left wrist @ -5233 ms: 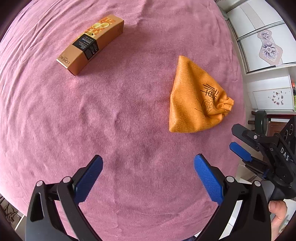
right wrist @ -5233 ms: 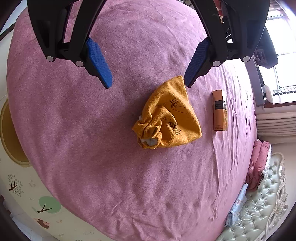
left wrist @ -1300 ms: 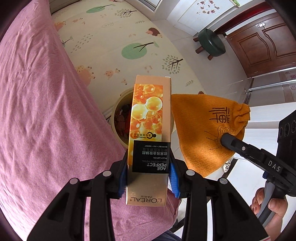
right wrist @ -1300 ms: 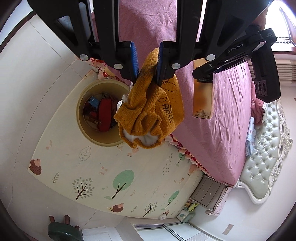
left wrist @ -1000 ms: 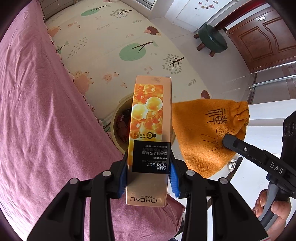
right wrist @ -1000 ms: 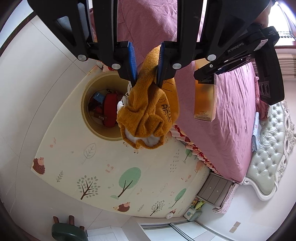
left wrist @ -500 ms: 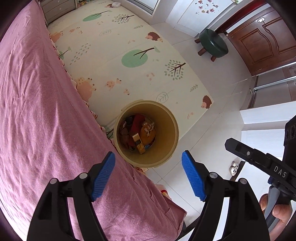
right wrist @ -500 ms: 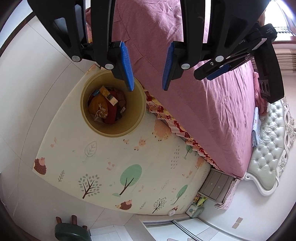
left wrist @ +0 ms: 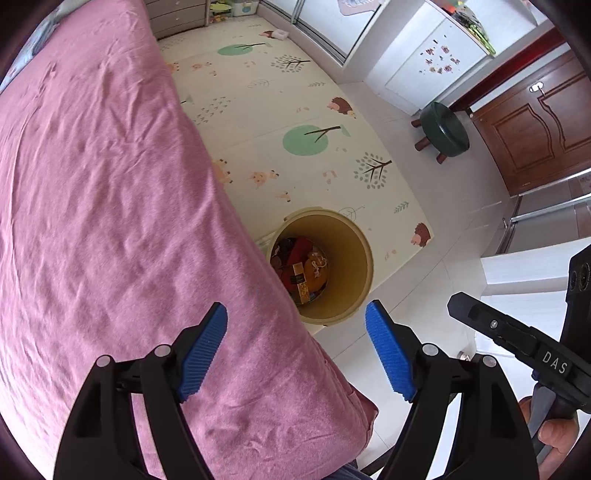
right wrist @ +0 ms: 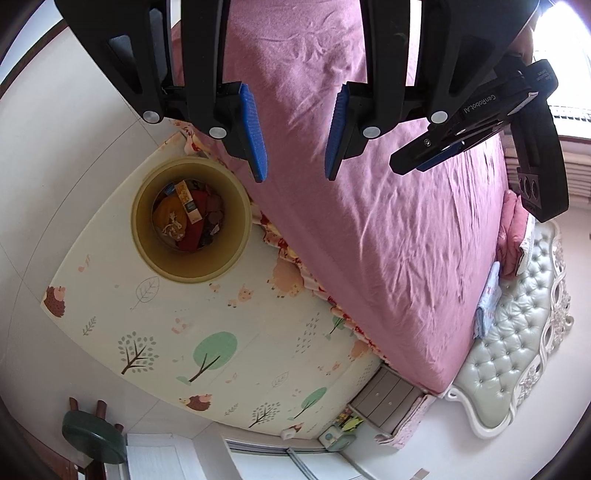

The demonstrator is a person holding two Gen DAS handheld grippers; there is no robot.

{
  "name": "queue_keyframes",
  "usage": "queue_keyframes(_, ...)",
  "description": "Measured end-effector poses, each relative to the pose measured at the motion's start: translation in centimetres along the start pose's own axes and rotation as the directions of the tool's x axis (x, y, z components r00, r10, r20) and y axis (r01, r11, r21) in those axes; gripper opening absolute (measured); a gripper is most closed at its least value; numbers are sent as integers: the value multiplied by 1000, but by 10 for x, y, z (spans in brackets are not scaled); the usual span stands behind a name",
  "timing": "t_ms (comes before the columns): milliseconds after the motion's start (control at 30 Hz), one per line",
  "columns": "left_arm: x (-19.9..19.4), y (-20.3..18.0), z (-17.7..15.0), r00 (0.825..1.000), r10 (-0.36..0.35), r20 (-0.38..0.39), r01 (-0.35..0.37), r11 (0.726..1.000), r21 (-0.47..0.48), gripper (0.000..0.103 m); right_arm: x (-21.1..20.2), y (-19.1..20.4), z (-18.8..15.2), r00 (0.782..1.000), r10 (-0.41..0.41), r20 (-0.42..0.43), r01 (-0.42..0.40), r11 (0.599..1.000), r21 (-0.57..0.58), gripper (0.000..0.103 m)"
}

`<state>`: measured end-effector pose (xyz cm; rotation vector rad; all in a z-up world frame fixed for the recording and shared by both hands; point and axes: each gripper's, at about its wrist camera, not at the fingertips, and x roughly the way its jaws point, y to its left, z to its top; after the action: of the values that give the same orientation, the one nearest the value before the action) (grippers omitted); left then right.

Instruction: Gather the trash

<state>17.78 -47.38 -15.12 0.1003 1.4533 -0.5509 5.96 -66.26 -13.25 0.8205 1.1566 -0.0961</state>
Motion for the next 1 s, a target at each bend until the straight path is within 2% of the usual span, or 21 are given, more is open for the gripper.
queue_keyframes(167,-38,41,-42,999,13,29,-10,997,-83,78,10,62,-40,997,54,-62,-59,994,-97,34)
queue_keyframes(333,-78,86,-93,996,56,70,-43,985,-169,79,17,117,-80,988,94,-125,-116,976,-182,37)
queue_keyframes(500,-113,136,-138,989,101,107,-67,957,-282,79,24,163,-115,975,109,-192,-159,949,-271,37)
queue_keyframes(700,-144,178,-187,982,124,140,-58,914,-402,79,33,211,-149,962,113,-250,-199,915,-352,37)
queue_keyframes(933,-171,213,-229,972,153,177,-49,872,-488,79,42,258,-186,950,108,-294,-235,868,-438,37)
queue_keyframes(1000,-177,220,-238,970,160,183,-47,863,-503,81,43,269,-194,946,103,-306,-239,861,-450,41)
